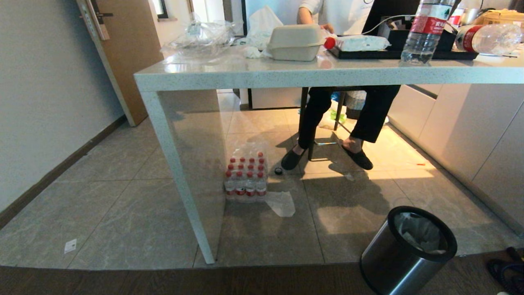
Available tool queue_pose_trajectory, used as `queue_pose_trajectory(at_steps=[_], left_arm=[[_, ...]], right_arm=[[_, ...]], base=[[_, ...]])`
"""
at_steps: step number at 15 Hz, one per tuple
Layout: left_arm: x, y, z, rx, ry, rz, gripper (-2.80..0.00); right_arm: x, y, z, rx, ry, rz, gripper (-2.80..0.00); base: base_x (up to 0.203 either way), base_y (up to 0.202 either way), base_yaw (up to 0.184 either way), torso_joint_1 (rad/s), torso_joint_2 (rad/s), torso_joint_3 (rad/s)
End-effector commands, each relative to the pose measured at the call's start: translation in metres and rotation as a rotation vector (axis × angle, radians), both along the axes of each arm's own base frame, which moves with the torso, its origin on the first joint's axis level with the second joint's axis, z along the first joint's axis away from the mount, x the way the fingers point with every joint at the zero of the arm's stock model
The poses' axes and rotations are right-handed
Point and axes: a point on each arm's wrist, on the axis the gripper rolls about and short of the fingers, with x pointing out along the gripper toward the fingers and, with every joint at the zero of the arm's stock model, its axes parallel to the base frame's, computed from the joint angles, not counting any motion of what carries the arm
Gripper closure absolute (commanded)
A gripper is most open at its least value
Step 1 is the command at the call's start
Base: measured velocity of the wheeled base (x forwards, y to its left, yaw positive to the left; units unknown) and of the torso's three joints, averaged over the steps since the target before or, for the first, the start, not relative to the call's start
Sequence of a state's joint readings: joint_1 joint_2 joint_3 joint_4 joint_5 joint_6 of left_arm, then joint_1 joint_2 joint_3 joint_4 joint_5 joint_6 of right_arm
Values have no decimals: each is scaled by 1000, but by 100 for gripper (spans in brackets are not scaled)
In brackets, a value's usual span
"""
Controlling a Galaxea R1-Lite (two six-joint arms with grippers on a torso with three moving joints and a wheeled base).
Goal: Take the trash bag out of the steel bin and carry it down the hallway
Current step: Place the outer trash can on the ground
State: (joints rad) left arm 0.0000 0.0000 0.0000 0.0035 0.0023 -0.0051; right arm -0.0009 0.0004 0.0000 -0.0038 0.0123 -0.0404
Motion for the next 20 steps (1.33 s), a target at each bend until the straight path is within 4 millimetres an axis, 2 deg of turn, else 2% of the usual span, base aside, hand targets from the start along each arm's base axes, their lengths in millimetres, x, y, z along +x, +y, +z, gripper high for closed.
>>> queue_pose_trajectory(at_steps=[1,10,20], left_arm=[[0,0,0,-1,1,1,0],[0,0,0,1,1,1,0],[0,0,0,2,1,1,0]], right_arm=[[0,0,0,1,0,1,0],[0,0,0,1,0,-1,0],[0,0,0,-6,-1,0,0]], base=[[0,0,0,0,0,0],[0,0,0,0,0,0],[0,0,0,3,2,-183]])
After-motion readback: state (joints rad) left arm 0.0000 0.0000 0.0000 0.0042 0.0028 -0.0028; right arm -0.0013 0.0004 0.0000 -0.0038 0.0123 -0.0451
